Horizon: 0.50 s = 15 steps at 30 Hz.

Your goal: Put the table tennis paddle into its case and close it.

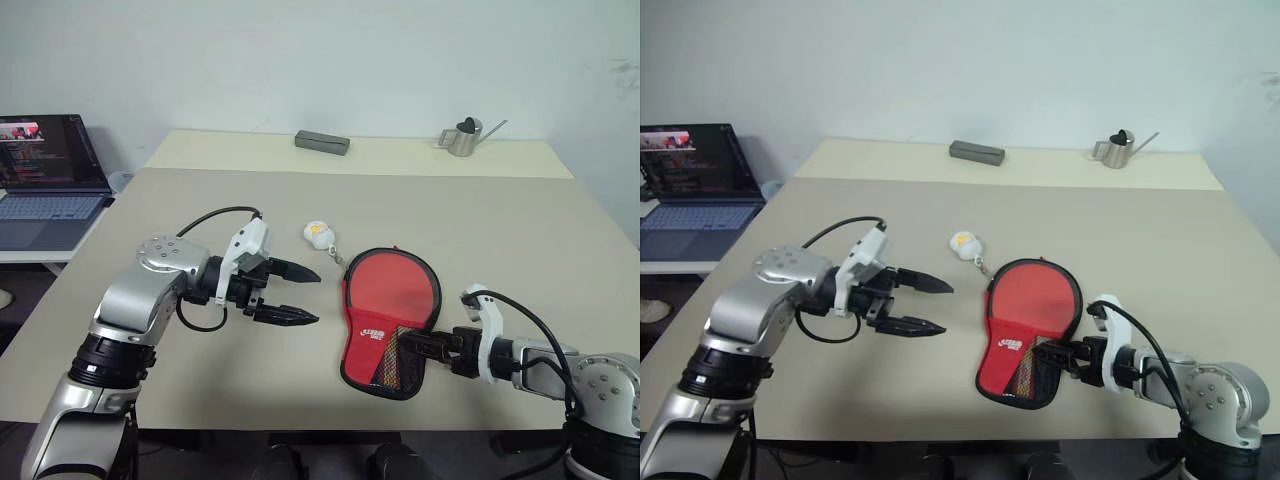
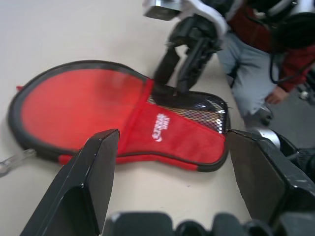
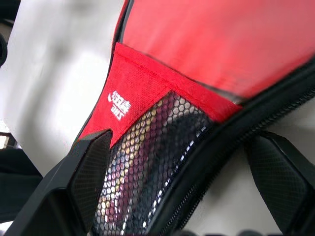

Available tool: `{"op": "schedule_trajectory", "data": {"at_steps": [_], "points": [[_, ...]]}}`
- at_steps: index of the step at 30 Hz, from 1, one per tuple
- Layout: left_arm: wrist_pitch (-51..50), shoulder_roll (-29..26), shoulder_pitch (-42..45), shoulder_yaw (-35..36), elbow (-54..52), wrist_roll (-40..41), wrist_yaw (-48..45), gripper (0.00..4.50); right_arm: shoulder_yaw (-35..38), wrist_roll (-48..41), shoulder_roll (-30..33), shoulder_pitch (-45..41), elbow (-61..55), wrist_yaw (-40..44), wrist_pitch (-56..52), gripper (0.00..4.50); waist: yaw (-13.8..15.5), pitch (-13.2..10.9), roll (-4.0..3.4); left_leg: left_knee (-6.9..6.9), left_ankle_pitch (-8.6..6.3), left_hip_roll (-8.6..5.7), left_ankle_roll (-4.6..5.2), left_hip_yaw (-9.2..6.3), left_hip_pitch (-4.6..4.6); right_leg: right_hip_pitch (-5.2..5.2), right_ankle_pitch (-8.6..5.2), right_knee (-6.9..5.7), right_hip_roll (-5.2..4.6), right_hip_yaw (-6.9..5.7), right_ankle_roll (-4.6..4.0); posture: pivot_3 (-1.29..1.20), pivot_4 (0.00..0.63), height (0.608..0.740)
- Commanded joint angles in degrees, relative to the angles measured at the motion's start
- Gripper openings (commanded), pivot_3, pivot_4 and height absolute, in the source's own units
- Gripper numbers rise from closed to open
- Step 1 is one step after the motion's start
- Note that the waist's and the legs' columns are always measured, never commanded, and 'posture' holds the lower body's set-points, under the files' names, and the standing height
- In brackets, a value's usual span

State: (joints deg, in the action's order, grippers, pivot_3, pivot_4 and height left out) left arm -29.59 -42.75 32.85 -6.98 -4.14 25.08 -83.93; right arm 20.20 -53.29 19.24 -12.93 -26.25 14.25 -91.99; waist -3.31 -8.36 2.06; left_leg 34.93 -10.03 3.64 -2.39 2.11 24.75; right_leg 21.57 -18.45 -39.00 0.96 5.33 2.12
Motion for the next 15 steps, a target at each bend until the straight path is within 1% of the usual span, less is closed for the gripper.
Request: {"op": "schedule_trajectory", "data": {"at_steps": [1, 5, 9, 15], "points": [[0.9, -1.1, 0.5, 0.0, -2.1, 0.9, -1.1, 3.73, -0.7, -0.1, 0.1, -1.2, 0.4, -0.7, -0.5, 4.50, 0.0, 0.0, 0.00, 0.00, 0.00, 0.01, 0.00, 0.00, 0.00, 0.00, 0.00, 0.00, 0.01, 0.00, 0.00, 0.00, 0.150, 0.740], [1.1, -1.5, 0.0, -0.1, -2.3, 0.8, -1.1, 3.76, -0.2, -0.8, 1.1, -0.7, 0.7, -1.2, -0.5, 3.68, 0.0, 0.0, 0.00, 0.00, 0.00, 0.00, 0.00, -0.01, 0.00, 0.00, -0.01, -0.01, 0.01, 0.00, 0.01, 0.00, 0.150, 0.740], [0.4, -2.9, -2.3, -0.1, -4.6, 1.6, -1.7, 3.76, -0.2, -2.9, 3.3, 1.0, 0.6, -1.3, -0.5, 2.29, 0.0, 0.0, 0.00, -0.03, 0.00, 0.00, 0.00, 0.01, 0.03, 0.04, -0.03, 0.00, 0.00, 0.01, -0.06, 0.00, 0.150, 0.740], [-1.0, -5.5, -6.6, 0.0, -9.5, 3.6, -1.9, 3.76, -1.5, -6.7, 7.2, 1.9, 1.2, -1.7, -0.5, 0.36, 0.0, 0.0, -0.01, -0.08, -0.02, 0.02, 0.02, -0.01, 0.07, 0.10, -0.07, 0.00, 0.00, -0.01, -0.12, 0.00, 0.150, 0.740]]}}
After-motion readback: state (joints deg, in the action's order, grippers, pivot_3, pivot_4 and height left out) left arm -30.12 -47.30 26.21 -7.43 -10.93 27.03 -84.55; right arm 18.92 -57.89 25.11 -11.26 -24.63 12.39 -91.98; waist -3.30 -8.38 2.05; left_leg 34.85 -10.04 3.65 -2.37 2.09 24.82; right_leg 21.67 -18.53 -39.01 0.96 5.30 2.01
